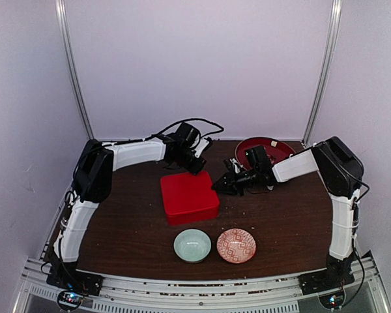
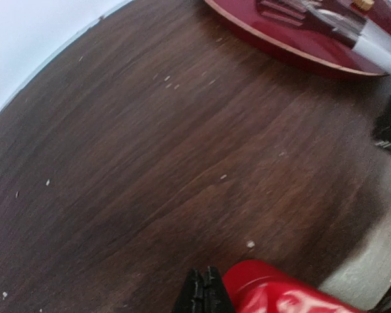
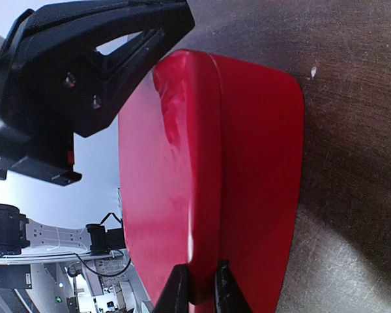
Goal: Pack the chocolate
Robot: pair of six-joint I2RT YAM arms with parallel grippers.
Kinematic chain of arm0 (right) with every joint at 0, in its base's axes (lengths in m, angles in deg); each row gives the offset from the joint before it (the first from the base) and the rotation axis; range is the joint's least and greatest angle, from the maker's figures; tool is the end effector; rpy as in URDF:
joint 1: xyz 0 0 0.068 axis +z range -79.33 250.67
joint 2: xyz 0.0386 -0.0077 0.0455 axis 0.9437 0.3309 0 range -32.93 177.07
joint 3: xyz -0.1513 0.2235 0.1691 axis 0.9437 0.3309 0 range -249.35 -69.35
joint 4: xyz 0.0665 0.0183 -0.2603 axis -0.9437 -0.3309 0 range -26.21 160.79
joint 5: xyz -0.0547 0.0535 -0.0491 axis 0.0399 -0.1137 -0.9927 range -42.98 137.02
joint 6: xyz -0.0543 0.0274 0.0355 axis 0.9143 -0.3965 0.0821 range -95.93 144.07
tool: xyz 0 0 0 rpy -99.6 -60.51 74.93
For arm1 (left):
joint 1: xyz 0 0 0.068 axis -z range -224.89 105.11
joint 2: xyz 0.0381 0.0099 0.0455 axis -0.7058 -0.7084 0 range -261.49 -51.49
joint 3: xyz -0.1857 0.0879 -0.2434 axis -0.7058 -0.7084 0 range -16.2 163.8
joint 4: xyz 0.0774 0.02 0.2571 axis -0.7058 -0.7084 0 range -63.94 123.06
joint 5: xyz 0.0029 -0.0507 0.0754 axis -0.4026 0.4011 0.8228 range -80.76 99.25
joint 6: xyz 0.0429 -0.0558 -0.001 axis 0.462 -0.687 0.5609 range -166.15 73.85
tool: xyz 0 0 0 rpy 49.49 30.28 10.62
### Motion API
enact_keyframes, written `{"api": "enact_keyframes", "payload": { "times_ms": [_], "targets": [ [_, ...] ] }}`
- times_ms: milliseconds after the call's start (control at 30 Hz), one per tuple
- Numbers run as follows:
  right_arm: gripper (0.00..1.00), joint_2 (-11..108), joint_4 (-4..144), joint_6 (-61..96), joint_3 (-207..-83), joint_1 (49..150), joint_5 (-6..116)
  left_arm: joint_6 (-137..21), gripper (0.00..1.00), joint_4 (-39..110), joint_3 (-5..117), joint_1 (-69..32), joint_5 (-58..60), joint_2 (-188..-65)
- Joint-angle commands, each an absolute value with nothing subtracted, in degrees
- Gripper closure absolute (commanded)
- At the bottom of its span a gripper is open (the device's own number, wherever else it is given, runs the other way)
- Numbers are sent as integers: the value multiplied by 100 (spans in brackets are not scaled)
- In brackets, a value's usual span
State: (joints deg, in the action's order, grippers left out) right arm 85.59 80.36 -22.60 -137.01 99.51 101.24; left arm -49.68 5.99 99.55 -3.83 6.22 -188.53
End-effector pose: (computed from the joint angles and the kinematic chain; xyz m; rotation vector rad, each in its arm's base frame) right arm 0.3769 0.2607 0.1569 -0.1840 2.5503 1.6983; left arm 0.4449 -0.3917 0.1911 0.8136 2.3181 -0.4142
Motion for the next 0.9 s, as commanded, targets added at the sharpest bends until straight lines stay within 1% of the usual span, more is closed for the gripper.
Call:
{"api": "enact_keyframes", "payload": {
  "times_ms": [0, 67, 267, 400, 500, 600, 767, 867],
  "targets": [
    [94, 9009, 7040, -2160, -13536, 10165, 9600, -5009, 95, 87, 9785, -446, 624, -18512],
    [91, 8973, 7042, -2159, -13515, 10162, 9568, -5015, 95, 182, 9641, -446, 649, -18114],
    [72, 8811, 7058, -2183, -13547, 10161, 9528, -5142, 90, 90, 8985, -577, 978, -16682],
    [66, 8719, 6823, -2047, -13684, 10140, 9434, -5294, 89, 82, 8132, -718, 1182, -15748],
    [65, 8706, 6678, -1962, -13798, 10120, 9406, -5397, 89, -3, 7662, -753, 1255, -15373],
    [65, 8716, 6535, -1856, -13871, 10109, 9378, -5507, 88, 47, 7191, -781, 1288, -15263],
    [65, 8754, 6462, -1812, -13913, 10100, 9366, -5768, 89, 320, 6674, -985, 1056, -15473],
    [65, 8770, 6458, -1796, -13901, 10100, 9365, -5820, 89, 390, 6604, -1083, 831, -15887]
  ]
}}
